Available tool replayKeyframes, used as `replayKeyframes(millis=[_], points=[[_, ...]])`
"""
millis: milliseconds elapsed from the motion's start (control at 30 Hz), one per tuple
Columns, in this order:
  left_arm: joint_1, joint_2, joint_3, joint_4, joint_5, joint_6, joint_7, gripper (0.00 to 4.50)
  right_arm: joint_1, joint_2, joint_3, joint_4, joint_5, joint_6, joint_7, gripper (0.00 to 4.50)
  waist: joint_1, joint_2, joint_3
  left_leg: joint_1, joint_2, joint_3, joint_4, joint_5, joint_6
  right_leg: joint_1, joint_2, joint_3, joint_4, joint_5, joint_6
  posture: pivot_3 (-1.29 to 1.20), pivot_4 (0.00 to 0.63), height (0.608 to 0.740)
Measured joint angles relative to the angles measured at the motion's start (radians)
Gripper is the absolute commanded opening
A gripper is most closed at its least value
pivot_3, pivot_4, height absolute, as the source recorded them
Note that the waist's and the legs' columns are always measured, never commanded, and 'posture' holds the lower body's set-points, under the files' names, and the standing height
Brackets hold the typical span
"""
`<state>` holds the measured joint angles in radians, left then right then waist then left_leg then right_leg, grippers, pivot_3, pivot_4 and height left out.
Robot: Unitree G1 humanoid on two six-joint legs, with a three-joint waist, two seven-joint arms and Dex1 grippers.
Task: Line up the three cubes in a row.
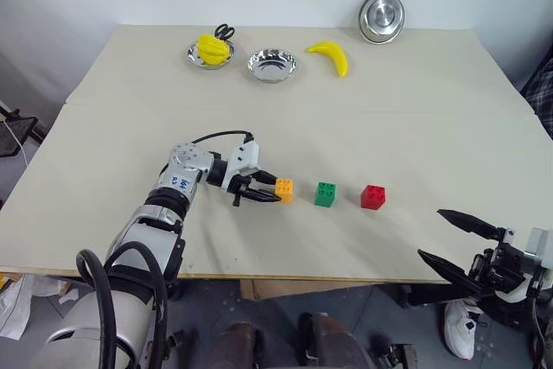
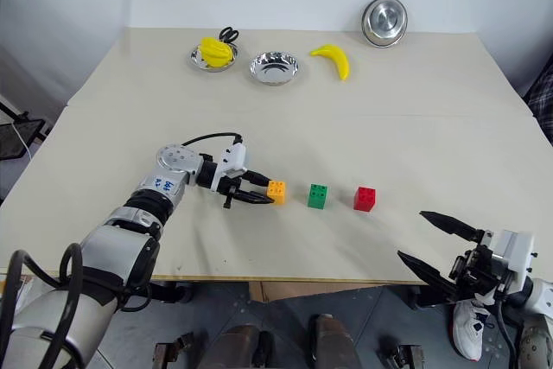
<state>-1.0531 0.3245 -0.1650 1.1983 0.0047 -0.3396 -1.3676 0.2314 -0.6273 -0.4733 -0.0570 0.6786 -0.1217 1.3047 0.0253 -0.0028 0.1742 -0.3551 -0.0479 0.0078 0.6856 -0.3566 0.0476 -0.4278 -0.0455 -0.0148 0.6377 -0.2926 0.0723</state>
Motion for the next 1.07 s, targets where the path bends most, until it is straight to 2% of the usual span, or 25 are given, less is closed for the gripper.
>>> replayKeyframes(millis=[200, 400, 500, 567, 667, 767, 833, 900, 967, 1067], points=[[0.001, 0.007, 0.031, -0.002, -0.006, 0.014, -0.030, 4.27, -0.022, 0.000, 0.024, 0.015, -0.009, 0.003, 0.005, 4.50, 0.000, 0.000, 0.000, -0.001, 0.000, 0.000, 0.000, 0.000, 0.000, -0.001, 0.000, 0.000, 0.000, 0.000, 0.000, 0.00, 0.150, 0.740], [0.060, 0.111, 0.088, -0.072, -0.043, -0.012, -0.080, 4.27, -0.068, -0.003, 0.042, 0.054, -0.010, 0.012, 0.031, 4.50, -0.008, 0.000, 0.000, -0.001, 0.000, 0.000, 0.000, 0.000, -0.001, -0.001, 0.000, 0.000, 0.000, 0.000, 0.000, 0.00, 0.150, 0.740], [0.167, 0.198, 0.137, -0.203, -0.099, -0.009, -0.125, 4.27, -0.130, -0.038, 0.059, 0.123, -0.016, 0.013, 0.074, 4.50, -0.015, 0.000, 0.000, 0.000, 0.000, 0.000, 0.000, 0.000, 0.000, -0.001, 0.000, 0.000, 0.000, 0.000, 0.000, 0.00, 0.150, 0.740], [0.356, 0.297, 0.226, -0.405, -0.183, 0.006, -0.129, 4.27, -0.217, -0.100, 0.075, 0.243, -0.043, -0.004, 0.140, 4.50, -0.035, 0.001, 0.000, 0.000, 0.000, 0.001, -0.002, 0.000, 0.000, -0.001, 0.000, 0.002, 0.000, 0.000, 0.000, 0.00, 0.150, 0.740], [0.618, 0.397, 0.344, -0.660, -0.274, 0.115, -0.072, 4.27, -0.327, -0.160, 0.076, 0.426, -0.084, -0.046, 0.205, 4.50, -0.038, 0.001, 0.000, 0.000, 0.001, 0.000, -0.003, 0.000, 0.000, -0.001, 0.000, 0.000, 0.000, 0.000, -0.001, 0.00, 0.150, 0.740], [0.758, 0.423, 0.406, -0.833, -0.317, 0.203, 0.000, 4.27, -0.415, -0.169, 0.086, 0.532, -0.102, -0.075, 0.225, 4.50, -0.018, 0.001, 0.000, 0.000, 0.001, -0.001, -0.001, 0.000, 0.001, 0.001, -0.002, 0.000, -0.003, 0.000, -0.001, 0.00, 0.150, 0.740], [0.905, 0.440, 0.481, -0.950, -0.334, 0.217, 0.059, 4.27, -0.474, -0.193, 0.126, 0.629, -0.125, -0.104, 0.235, 4.50, -0.014, 0.002, 0.000, 0.001, 0.001, -0.001, -0.002, 0.000, 0.001, 0.002, -0.002, 0.000, -0.004, -0.001, -0.001, 0.00, 0.150, 0.740], [1.016, 0.443, 0.542, -0.991, -0.337, 0.233, 0.107, 4.27, -0.496, -0.227, 0.150, 0.715, -0.138, -0.123, 0.238, 4.50, -0.009, 0.003, 0.000, 0.001, 0.001, -0.001, -0.002, 0.000, 0.001, 0.001, -0.002, 0.000, -0.004, -0.001, -0.002, 0.00, 0.150, 0.740], [1.072, 0.436, 0.571, -1.031, -0.344, 0.247, 0.155, 4.27, -0.530, -0.236, 0.165, 0.774, -0.141, -0.141, 0.240, 4.50, -0.006, 0.003, 0.000, 0.001, 0.001, -0.001, -0.002, 0.000, 0.001, 0.001, -0.002, 0.000, -0.004, -0.001, -0.002, 0.00, 0.150, 0.740], [1.078, 0.423, 0.590, -1.092, -0.364, 0.257, 0.220, 4.27, -0.570, -0.236, 0.197, 0.811, -0.141, -0.160, 0.242, 4.50, -0.003, 0.003, 0.000, 0.001, 0.001, -0.001, -0.002, 0.000, 0.001, 0.002, -0.002, 0.000, -0.005, -0.001, -0.002, 0.00, 0.150, 0.740]])
